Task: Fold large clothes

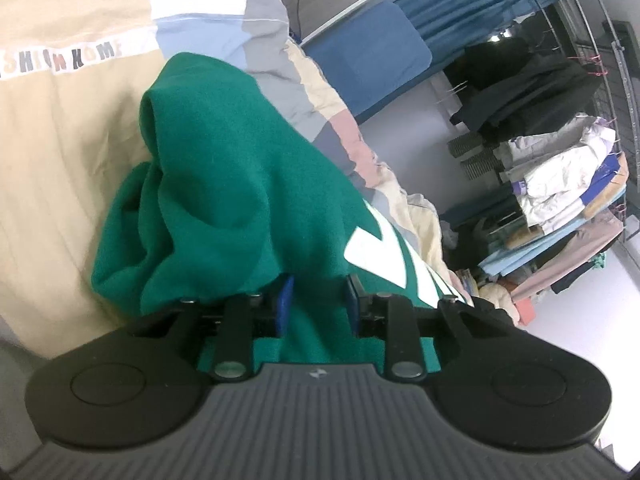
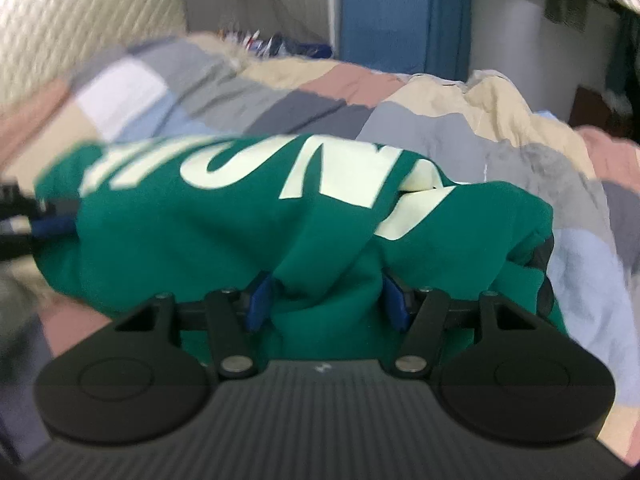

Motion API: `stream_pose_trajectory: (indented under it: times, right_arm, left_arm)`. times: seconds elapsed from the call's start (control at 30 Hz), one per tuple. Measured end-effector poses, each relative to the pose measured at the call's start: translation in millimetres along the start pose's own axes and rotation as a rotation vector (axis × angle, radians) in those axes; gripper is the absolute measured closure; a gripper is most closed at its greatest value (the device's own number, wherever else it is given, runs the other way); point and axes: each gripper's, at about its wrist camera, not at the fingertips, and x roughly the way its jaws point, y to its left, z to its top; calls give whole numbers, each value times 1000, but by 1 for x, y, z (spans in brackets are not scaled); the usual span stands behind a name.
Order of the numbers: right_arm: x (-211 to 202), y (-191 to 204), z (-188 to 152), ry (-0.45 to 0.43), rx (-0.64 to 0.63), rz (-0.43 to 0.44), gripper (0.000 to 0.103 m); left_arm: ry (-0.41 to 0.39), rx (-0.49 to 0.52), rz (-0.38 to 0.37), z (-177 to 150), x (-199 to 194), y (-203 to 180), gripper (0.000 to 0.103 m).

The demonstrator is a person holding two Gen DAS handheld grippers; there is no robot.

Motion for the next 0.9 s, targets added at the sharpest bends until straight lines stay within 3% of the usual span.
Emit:
stream_pose_trajectory:
  times: [0.03,0.07,0.1,0.3,0.47,0.6,0.73,0.9]
  right_arm:
    - [-7,-6,0,-8,55,21,42]
    - [-14,-12,0,-16,117,48,42]
    - [-24,-19,-1,-27,185,84,42]
    - [-48,-50,-27,-37,598,367,15]
    - [-11,-45,-48,101,801,490,15]
    - [20,-38,-55,168,860,485,15]
    - [26,-35,-53,142,854,469,14]
    - [30,-29,-55,136,875,540,14]
  left_arm:
    - [5,-7,-13,-1,-2,-2,57]
    - [13,-16,-32,-4,-6,-3,41]
    - [21,-25,-52,-8,-11,-5,34]
    - [69,-132,-97,-40,-37,-2,21]
    - [135,-288,-90,-52,-21,21,18]
    - [158,-406,-76,-53,1,40,18]
    - [124,-408,-90,-51,6,47,17]
    - [112,-372,-112,-51,11,47,16]
